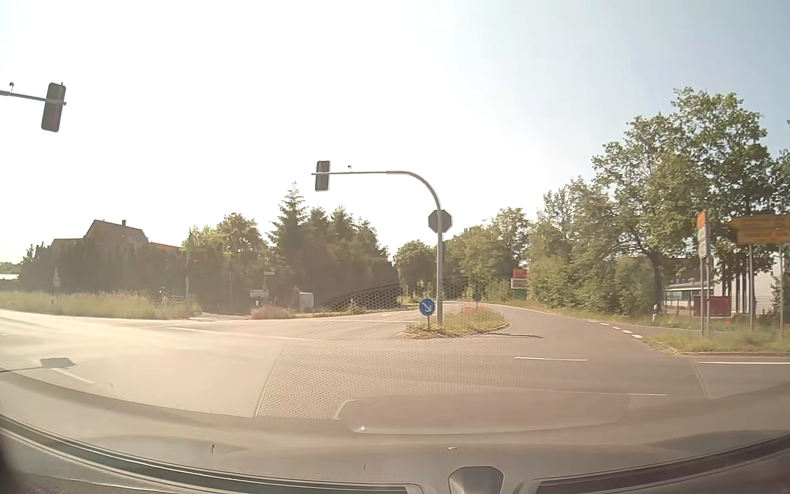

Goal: Follow the waypoints while adhering to traffic rules and regulations

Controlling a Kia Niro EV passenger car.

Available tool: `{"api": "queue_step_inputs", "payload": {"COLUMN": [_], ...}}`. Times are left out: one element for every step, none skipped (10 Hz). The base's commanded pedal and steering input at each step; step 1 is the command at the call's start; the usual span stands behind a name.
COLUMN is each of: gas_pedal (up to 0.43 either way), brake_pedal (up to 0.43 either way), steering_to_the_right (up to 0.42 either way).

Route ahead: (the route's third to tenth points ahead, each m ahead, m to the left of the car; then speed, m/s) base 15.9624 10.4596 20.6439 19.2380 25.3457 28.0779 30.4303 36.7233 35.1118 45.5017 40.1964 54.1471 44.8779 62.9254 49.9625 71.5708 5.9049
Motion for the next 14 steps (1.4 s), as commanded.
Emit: {"api": "queue_step_inputs", "payload": {"gas_pedal": [0.189,0.189,0.189,0.189,0.197,0.197,0.197,0.197,0.197,0.197,0.197,0.197,0.197,0.197], "brake_pedal": [0.006,0.006,0.006,0.006,0.006,0.006,0.006,0.006,0.006,0.006,0.006,0.006,0.006,0.006], "steering_to_the_right": [-0.235,-0.235,-0.235,-0.235,-0.237,-0.238,-0.238,-0.238,-0.238,-0.238,-0.236,-0.233,-0.233,-0.233]}}
